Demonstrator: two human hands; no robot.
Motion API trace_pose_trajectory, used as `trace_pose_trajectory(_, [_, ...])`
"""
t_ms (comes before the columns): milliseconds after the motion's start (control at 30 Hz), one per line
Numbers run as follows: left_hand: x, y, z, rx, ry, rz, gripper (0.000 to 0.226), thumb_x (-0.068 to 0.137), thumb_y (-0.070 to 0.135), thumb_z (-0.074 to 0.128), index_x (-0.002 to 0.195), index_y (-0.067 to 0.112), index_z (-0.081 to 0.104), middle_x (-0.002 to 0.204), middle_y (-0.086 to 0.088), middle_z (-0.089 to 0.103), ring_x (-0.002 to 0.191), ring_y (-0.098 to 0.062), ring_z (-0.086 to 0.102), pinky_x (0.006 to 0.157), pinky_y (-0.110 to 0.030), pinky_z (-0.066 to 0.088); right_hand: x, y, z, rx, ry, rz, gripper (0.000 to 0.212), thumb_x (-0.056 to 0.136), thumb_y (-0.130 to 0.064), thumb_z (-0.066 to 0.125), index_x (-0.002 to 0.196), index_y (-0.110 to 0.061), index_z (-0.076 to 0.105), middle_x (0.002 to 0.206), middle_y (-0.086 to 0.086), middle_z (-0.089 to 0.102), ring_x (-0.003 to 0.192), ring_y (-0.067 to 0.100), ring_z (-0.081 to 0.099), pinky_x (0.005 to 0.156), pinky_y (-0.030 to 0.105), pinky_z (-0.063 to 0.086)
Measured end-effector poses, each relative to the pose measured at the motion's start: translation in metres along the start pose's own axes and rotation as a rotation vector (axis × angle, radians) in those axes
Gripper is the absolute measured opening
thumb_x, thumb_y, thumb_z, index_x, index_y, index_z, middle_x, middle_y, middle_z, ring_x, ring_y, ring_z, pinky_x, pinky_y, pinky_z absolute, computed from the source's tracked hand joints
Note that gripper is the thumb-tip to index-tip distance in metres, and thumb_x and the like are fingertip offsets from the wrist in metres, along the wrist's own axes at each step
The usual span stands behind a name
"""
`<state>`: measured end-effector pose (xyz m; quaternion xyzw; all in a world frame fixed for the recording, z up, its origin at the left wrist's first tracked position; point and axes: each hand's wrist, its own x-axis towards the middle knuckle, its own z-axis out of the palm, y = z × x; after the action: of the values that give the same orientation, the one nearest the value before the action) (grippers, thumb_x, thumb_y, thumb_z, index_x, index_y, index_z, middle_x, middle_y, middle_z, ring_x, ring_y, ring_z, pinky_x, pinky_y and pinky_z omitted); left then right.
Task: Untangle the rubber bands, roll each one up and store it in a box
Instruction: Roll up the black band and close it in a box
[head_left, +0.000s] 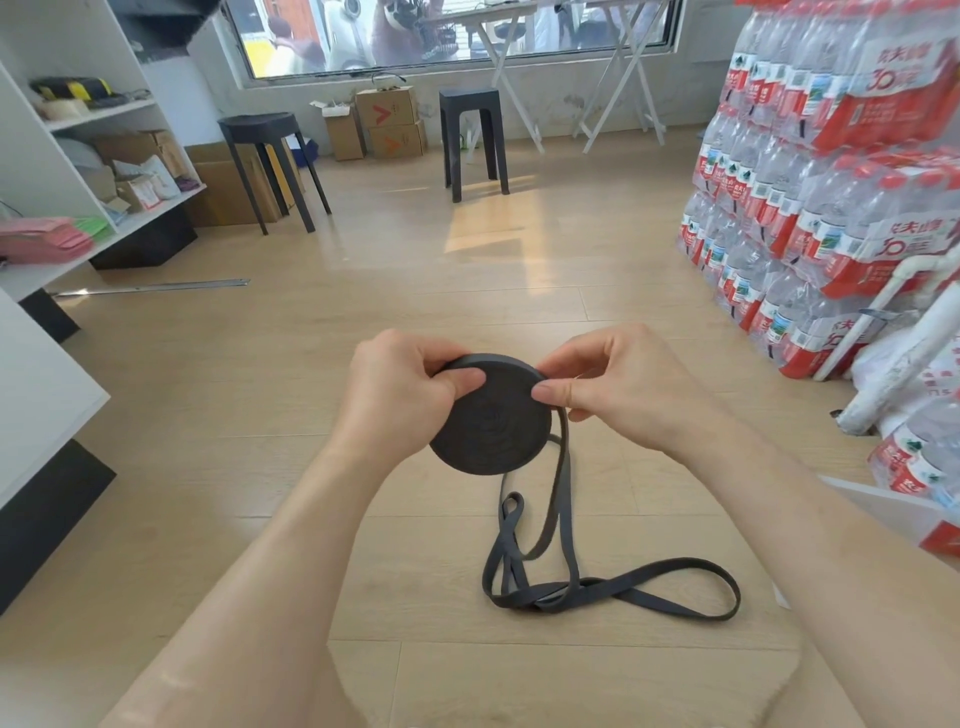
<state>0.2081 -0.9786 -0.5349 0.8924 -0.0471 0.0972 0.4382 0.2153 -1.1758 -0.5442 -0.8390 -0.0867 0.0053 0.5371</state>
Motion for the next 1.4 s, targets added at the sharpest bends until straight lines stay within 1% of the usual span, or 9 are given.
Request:
trace_pose_trajectory(400, [0.000,0.002,0.002,-0.201,0.057,-0.089,0.026,0.080,0.010,0.073,0.069,0.033,0.071,0.069,0.011,0.073,0.072,-0.011,0.070,0.069,-0.029,0.057,-0.004,-0.002,0.004,-0.090,0.082,-0.060,0.012,0.077,-0.020,0.080,0.085,-0.028,0.076,0.076,-0.004,0.074,0.066,0.015,0.070,0.061,0.028,0.059])
trace_pose_trajectory(533, [0.001,0.002,0.001,-0.269,0.085,-0.134,0.030,0.080,0.009,0.073,0.065,0.034,0.070,0.064,0.014,0.071,0.065,-0.005,0.067,0.065,-0.025,0.052,-0.007,-0.003,0.006,-0.100,0.066,-0.134,0.024,0.082,-0.015,0.075,0.097,-0.035,0.075,0.083,-0.005,0.074,0.071,0.018,0.070,0.061,0.032,0.060])
trace_pose_trajectory(633, [0.000,0.003,0.001,-0.335,0.091,-0.153,0.027,0.081,0.008,0.072,0.067,0.031,0.071,0.062,0.012,0.071,0.059,-0.003,0.064,0.061,-0.024,0.048,-0.008,-0.003,0.008,-0.082,0.088,-0.196,0.038,0.083,-0.010,0.074,0.086,-0.048,0.070,0.076,-0.008,0.073,0.072,0.014,0.069,0.064,0.033,0.060])
trace_pose_trajectory(700, [0.001,0.003,0.001,-0.354,0.062,-0.186,0.023,0.082,0.007,0.071,0.069,0.027,0.071,0.063,0.008,0.071,0.061,-0.006,0.064,0.062,-0.028,0.052,-0.007,-0.001,0.010,-0.154,0.125,-0.240,0.029,0.083,-0.011,0.074,0.095,-0.037,0.074,0.074,-0.013,0.071,0.069,0.003,0.067,0.070,0.030,0.058])
trace_pose_trajectory(800, [0.000,0.002,-0.002,-0.360,-0.075,-0.257,0.014,0.083,0.006,0.070,0.076,0.018,0.071,0.069,0.001,0.071,0.072,-0.018,0.065,0.072,-0.038,0.056,-0.006,0.000,0.009,-0.266,0.132,-0.240,0.021,0.081,-0.012,0.074,0.099,-0.023,0.077,0.083,-0.002,0.075,0.077,0.008,0.068,0.080,0.032,0.055])
trace_pose_trajectory(967, [-0.004,0.000,-0.004,0.049,-0.311,-0.031,0.024,0.086,0.008,0.063,0.095,0.029,0.072,0.083,0.007,0.074,0.085,-0.014,0.068,0.080,-0.032,0.055,-0.008,-0.004,0.010,-0.552,0.009,-0.364,0.016,0.085,-0.018,0.067,0.099,-0.022,0.074,0.085,-0.005,0.072,0.081,0.016,0.062,0.075,0.029,0.047])
trace_pose_trajectory(1100, [-0.006,0.004,0.005,0.307,-0.320,0.090,0.016,0.083,0.021,0.068,0.092,0.033,0.073,0.076,0.013,0.068,0.077,-0.009,0.061,0.070,-0.025,0.049,-0.009,-0.004,0.019,-0.762,-0.065,-0.447,0.019,0.088,-0.023,0.062,0.106,-0.022,0.069,0.092,-0.004,0.069,0.087,0.019,0.060,0.080,0.034,0.048])
trace_pose_trajectory(1233, [-0.005,0.004,0.006,0.324,-0.221,0.065,0.015,0.082,0.020,0.069,0.089,0.032,0.075,0.072,0.012,0.069,0.075,-0.012,0.062,0.071,-0.029,0.051,-0.005,-0.002,0.011,-0.395,-0.063,-0.238,0.018,0.079,-0.023,0.077,0.095,-0.027,0.071,0.075,-0.016,0.064,0.068,-0.001,0.059,0.070,0.017,0.045])
trace_pose_trajectory(1400, [0.000,0.001,0.006,0.169,-0.135,-0.006,0.015,0.081,0.015,0.070,0.085,0.028,0.076,0.071,0.011,0.070,0.076,-0.013,0.066,0.074,-0.034,0.055,-0.004,-0.001,-0.005,-0.221,-0.040,-0.108,0.013,0.075,-0.024,0.081,0.087,-0.028,0.076,0.078,-0.008,0.073,0.074,0.006,0.069,0.072,0.023,0.055])
